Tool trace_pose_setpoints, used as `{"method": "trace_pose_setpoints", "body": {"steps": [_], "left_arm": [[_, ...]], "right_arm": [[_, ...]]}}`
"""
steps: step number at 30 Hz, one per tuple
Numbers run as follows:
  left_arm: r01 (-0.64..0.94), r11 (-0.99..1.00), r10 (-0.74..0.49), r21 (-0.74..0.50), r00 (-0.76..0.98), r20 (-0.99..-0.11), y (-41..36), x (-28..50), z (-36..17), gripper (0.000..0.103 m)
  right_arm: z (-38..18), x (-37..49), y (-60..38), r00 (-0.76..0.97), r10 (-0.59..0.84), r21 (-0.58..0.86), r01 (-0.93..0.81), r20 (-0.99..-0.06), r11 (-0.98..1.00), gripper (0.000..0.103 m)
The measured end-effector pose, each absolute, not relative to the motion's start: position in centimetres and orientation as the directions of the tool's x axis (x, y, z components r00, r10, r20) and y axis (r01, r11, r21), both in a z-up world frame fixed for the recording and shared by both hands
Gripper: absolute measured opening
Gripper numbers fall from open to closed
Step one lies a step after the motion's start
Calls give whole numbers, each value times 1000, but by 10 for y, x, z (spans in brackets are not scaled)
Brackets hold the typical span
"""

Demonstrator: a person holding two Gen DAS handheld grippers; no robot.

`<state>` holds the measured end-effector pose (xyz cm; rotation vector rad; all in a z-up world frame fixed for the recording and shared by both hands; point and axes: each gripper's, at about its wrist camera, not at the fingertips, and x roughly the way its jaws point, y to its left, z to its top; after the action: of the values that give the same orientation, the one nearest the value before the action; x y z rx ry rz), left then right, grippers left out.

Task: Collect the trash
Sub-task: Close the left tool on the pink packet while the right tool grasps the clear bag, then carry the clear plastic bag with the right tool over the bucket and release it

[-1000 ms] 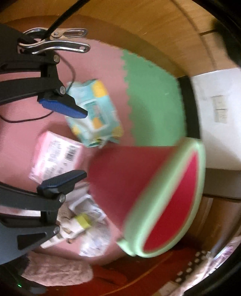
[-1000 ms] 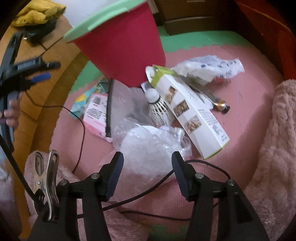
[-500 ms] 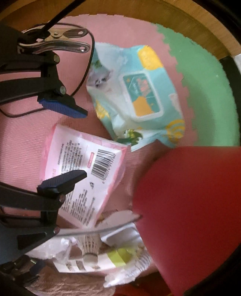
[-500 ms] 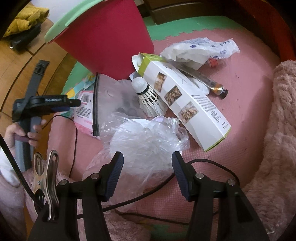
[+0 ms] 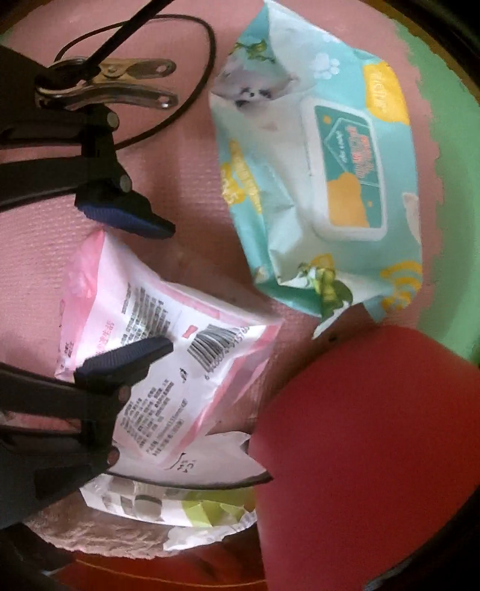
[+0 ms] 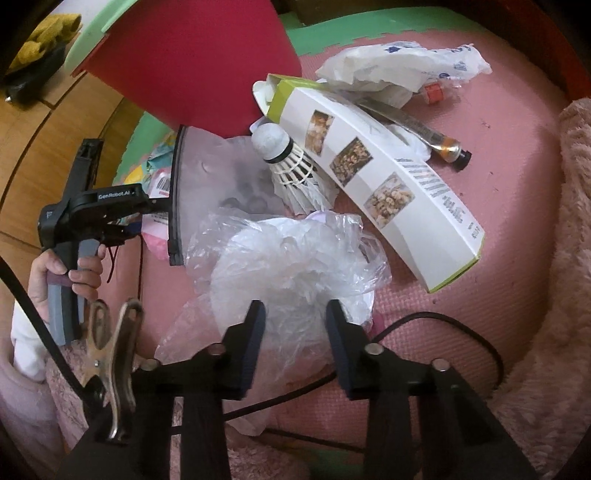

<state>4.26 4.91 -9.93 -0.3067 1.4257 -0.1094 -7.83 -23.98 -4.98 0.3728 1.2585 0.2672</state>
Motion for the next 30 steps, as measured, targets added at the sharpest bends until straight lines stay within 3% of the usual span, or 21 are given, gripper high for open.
{"method": "trace_pose_setpoints", "body": {"steps": [5,8,20,30], "left_arm": [[-45,971,-223,-234,175,-959,39,37,-94,30],[-56,966,-239,-253,178,-954,42,35,-94,25],[-74,953,-275,-294,193,-942,67,30,-83,16],[-75,949,-287,-306,193,-938,57,31,-79,15]], "right_arm": [[-44,-81,-234,319,387,400,-25,-865,916,7],[-34,-84,-233,353,385,396,-43,-853,917,4],[48,-109,-232,526,395,379,-143,-753,914,3],[142,-116,-230,688,346,279,-212,-638,937,2]]}}
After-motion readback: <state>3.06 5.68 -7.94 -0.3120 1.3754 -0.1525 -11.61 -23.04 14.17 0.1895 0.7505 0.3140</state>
